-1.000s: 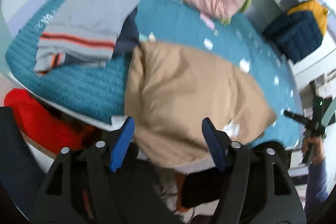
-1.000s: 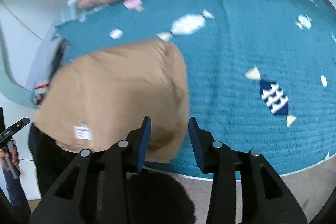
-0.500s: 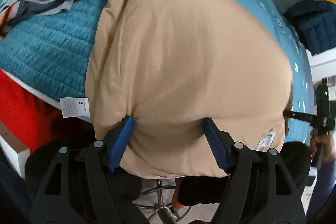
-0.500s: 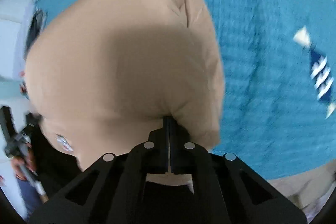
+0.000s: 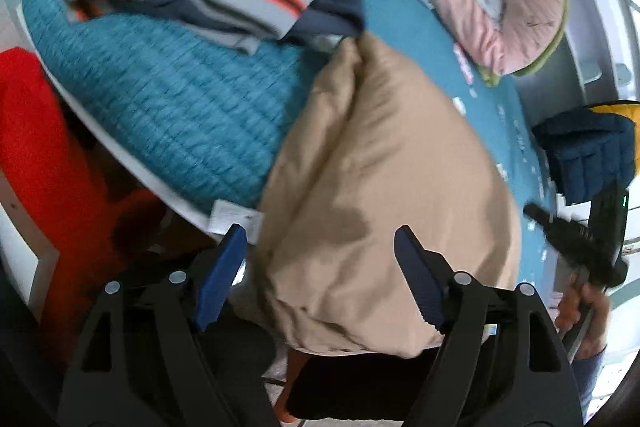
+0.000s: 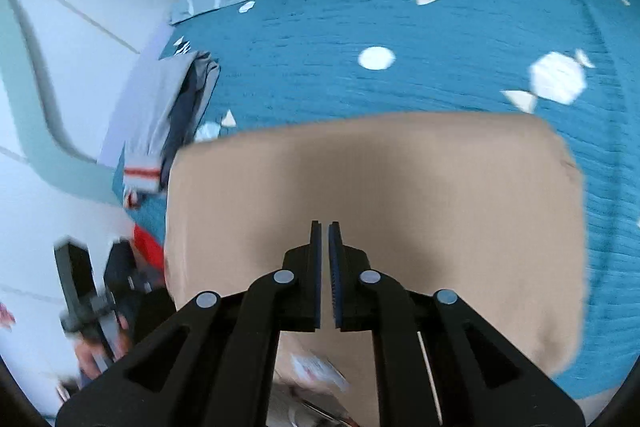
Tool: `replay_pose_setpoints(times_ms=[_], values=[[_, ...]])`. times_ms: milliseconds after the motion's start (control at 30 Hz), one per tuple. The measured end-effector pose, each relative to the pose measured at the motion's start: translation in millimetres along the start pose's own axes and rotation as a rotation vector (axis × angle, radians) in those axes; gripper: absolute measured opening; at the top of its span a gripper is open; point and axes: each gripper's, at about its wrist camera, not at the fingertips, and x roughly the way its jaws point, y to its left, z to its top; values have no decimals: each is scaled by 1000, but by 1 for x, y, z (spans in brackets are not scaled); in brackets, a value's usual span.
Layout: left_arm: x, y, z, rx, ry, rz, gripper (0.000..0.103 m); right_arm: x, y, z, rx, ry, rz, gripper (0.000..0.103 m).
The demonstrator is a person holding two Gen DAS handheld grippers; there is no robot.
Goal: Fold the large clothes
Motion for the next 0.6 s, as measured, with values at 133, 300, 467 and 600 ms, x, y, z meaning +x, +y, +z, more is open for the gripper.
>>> replay_pose_setpoints(times_ms=[133, 300, 467, 600], values=[[10, -6, -2, 53, 1, 31, 77, 58, -17, 17, 96, 61, -90, 0], [31, -15, 7, 63, 62, -9, 77, 77, -25, 12, 139, 69, -98, 0], [50, -20, 11, 48, 118, -3, 77, 44, -16, -26, 123, 96, -50, 0], [57, -22, 11, 51, 130, -12, 77, 45, -26, -89, 139, 151, -33, 0]])
